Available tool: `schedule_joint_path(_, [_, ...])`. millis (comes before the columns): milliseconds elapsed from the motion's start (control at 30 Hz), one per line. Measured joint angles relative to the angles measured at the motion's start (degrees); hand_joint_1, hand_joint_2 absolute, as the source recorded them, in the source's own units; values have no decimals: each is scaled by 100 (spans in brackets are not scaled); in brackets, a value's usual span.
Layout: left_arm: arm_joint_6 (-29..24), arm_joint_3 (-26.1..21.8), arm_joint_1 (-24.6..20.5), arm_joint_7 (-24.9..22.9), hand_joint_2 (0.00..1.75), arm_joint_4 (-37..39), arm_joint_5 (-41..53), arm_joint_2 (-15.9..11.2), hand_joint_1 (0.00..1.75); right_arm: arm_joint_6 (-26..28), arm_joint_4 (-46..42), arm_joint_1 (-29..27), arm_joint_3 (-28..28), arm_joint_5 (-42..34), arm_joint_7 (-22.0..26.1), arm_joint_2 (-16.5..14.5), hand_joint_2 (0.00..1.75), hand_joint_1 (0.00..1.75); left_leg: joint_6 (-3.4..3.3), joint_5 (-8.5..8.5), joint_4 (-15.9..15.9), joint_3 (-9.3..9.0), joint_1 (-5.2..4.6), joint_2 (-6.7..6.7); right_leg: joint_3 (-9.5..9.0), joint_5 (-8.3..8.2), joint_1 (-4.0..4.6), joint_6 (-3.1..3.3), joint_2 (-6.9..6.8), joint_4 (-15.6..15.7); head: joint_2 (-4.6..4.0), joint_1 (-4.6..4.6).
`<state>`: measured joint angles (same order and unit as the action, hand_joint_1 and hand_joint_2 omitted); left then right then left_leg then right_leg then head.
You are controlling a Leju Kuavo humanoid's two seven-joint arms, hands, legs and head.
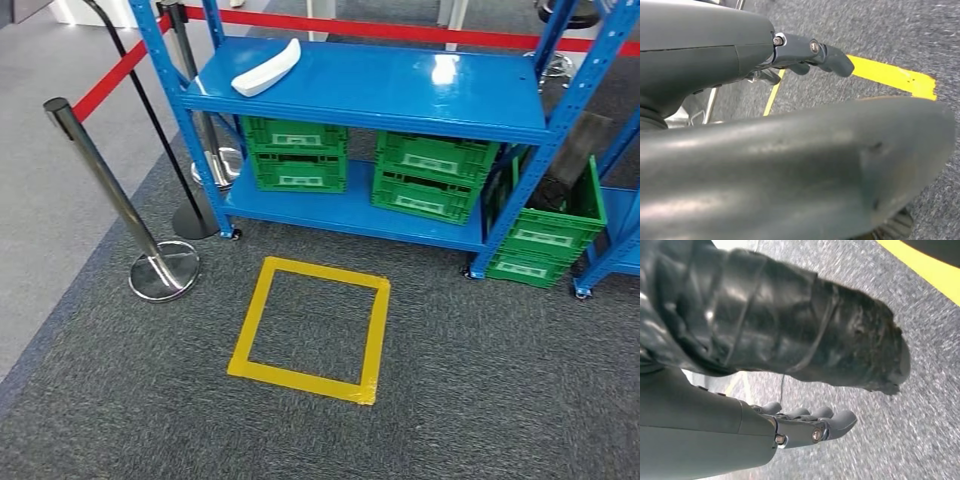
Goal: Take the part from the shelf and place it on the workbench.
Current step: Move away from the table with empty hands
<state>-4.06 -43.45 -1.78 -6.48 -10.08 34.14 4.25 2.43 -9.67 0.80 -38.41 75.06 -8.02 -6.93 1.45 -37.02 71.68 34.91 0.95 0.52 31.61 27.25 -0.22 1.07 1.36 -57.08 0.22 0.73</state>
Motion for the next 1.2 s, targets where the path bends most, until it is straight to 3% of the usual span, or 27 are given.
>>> schedule_joint_path(33, [0, -4, 12, -1, 0, 0, 2, -2, 0, 0, 1, -3, 0, -4, -3, 0, 0, 0, -18, 27, 148, 99, -4, -10, -5, 0, 12, 5, 90, -2, 0, -9])
schedule_joint_path(67, [3, -8, 20, -1, 0, 0, 4, -1, 0, 0, 1, -10, 0, -10, -6, 0, 0, 0, -46, 171, 67, 101, -8, -19, -14, 1, 23, 8, 178, -3, 0, -18])
schedule_joint_path(100, [7, -10, 20, -1, 0, 0, 6, 0, 0, 1, 1, -16, -1, -16, -9, 0, 0, 0, -86, 403, -228, 9, -16, -52, -25, 1, 34, 8, 264, -4, 0, -24])
schedule_joint_path(167, [15, -13, 14, -5, 0, 0, 8, -5, 0, 4, 2, -17, -1, -22, -14, -6, 0, 0, -195, 828, -999, -258, -26, -308, -21, 2, 46, -5, 416, -16, 0, -28])
schedule_joint_path(233, [17, -17, 10, -17, 0, 0, 10, -21, 0, 10, 4, -4, -1, -23, -14, -15, 0, 0, -252, 952, -1420, -409, -40, -516, 31, -9, 27, -57, 560, -35, 0, -34])
schedule_joint_path(300, [18, -21, -2, -31, 0, 0, 25, -24, 0, 14, 5, -11, 0, -26, -15, -17, 0, 0, -257, 945, -1503, -445, -51, -445, 95, -31, 1, -140, 679, -23, 0, -52])
schedule_joint_path(333, [20, -21, -11, -30, 0, 0, 38, -18, 0, 15, 5, -27, 0, -28, -16, -17, 0, 0, -268, 968, -1548, -464, -43, -380, 119, -18, -1, -172, 638, -30, 0, -56])
schedule_joint_path(400, [27, -22, -12, -19, 0, 0, 57, -1, 0, 17, 5, -35, -2, -35, -19, -15, 0, 0, -293, 1009, -1636, -498, -15, -229, 289, 194, 11, -227, 334, -325, 0, -14])
schedule_joint_path(467, [39, -23, 12, -13, 0, 0, 58, 0, 0, 20, 5, -5, -3, -38, -26, -15, 0, 0, -310, 1008, -1647, -500, -18, -50, 638, 580, -3, -287, 7, -1050, 0, 40])
schedule_joint_path(500, [47, -24, 25, -16, 0, 0, 57, 0, 0, 21, 5, 7, -3, -38, -31, -15, 0, 0, -309, 1003, -1644, -499, -21, 49, 801, 716, -19, -321, -59, -1400, 0, 49])
schedule_joint_path(533, [53, -25, 29, -22, 0, 0, 57, 3, 0, 21, 5, 9, -3, -38, -40, -14, 0, 0, -304, 995, -1641, -498, -22, 140, 867, 744, -35, -350, -97, -1567, 0, 50])
schedule_joint_path(567, [57, -25, 27, -28, 0, 0, 57, 7, 0, 25, 5, 7, -3, -38, -50, -13, 0, 0, -293, 986, -1637, -499, -18, 222, 822, 671, -52, -372, -129, -1523, 0, 51])
schedule_joint_path(633, [58, -25, 12, -37, 0, 0, 57, 17, 0, 44, 4, 2, -4, -45, -69, -7, 0, 0, -249, 956, -1616, -517, -8, 361, 401, 342, -79, -398, -285, -824, 0, 55])
schedule_joint_path(700, [58, -25, 5, -38, 0, 0, 57, 11, 0, 72, 3, 7, -5, -50, -67, -2, 0, 0, -172, 909, -1574, -543, -25, 465, 8, 153, -76, -359, -501, -166, 0, 62])
schedule_joint_path(733, [58, -26, -1, -38, 0, 0, 57, 6, 0, 81, 3, 8, -5, -50, -62, -2, 0, 0, -135, 890, -1558, -560, -36, 509, -55, 140, -68, -323, -556, -36, 0, 57])
schedule_joint_path(800, [57, -28, -17, -39, 0, 0, 57, 2, 0, 92, 3, -3, -5, -42, -57, -2, 0, 0, -74, 876, -1552, -588, -36, 590, -29, 143, -52, -233, -469, -43, 0, 38])
schedule_joint_path(833, [55, -28, -28, -42, 0, 0, 58, 2, 0, 93, 3, -13, -3, -31, -56, -1, 0, 0, -43, 849, -1529, -594, -23, 568, -23, 131, -57, -195, -426, -40, 0, 32])
schedule_joint_path(900, [54, -29, -31, -49, 0, 0, 63, 8, 0, 91, 3, -16, 3, -4, -57, 0, 0, 0, 10, 619, -1238, -487, 3, 341, -45, 97, -73, -113, -354, -25, 0, 9])
schedule_joint_path(967, [52, -33, -11, -68, 0, 0, 71, 8, 0, 72, 3, 0, 9, 21, -70, 0, 0, 0, 29, 212, -507, -171, 13, 78, -45, 80, -69, -64, -276, -19, 0, -32])
schedule_joint_path(1033, [51, -46, 13, -94, 0, 0, 80, 0, 0, 37, 3, 4, 18, 45, -93, 0, 0, 0, 17, 16, 107, 116, 8, 11, -44, 82, -47, -51, -189, -22, 0, -62])
schedule_joint_path(1067, [53, -57, 19, -107, 0, 0, 83, 0, 0, 21, 3, 1, 25, 55, -106, 0, 0, 0, 1, 89, 131, 143, 6, 4, -51, 85, -36, -49, -149, -24, 0, -72])
schedule_joint_path(1100, [55, -66, 22, -118, 0, 0, 87, 0, 0, 10, 3, -2, 31, 62, -116, 0, 0, 0, -24, 274, -86, 64, 3, 1, -63, 88, -27, -46, -114, -26, 0, -76])
schedule_joint_path(1167, [59, -79, 15, -131, 0, 0, 93, -3, 0, -3, 4, -1, 43, 71, -126, -2, 0, 0, -99, 705, -859, -247, -15, -13, -85, 98, -6, -54, -60, -29, 0, -80])
schedule_joint_path(1200, [60, -81, 8, -134, 0, 0, 98, -5, 0, -5, 5, 3, 48, 71, -127, -3, 0, 0, -133, 831, -1191, -374, -26, -22, -80, 104, 5, -68, -39, -39, 0, -81])
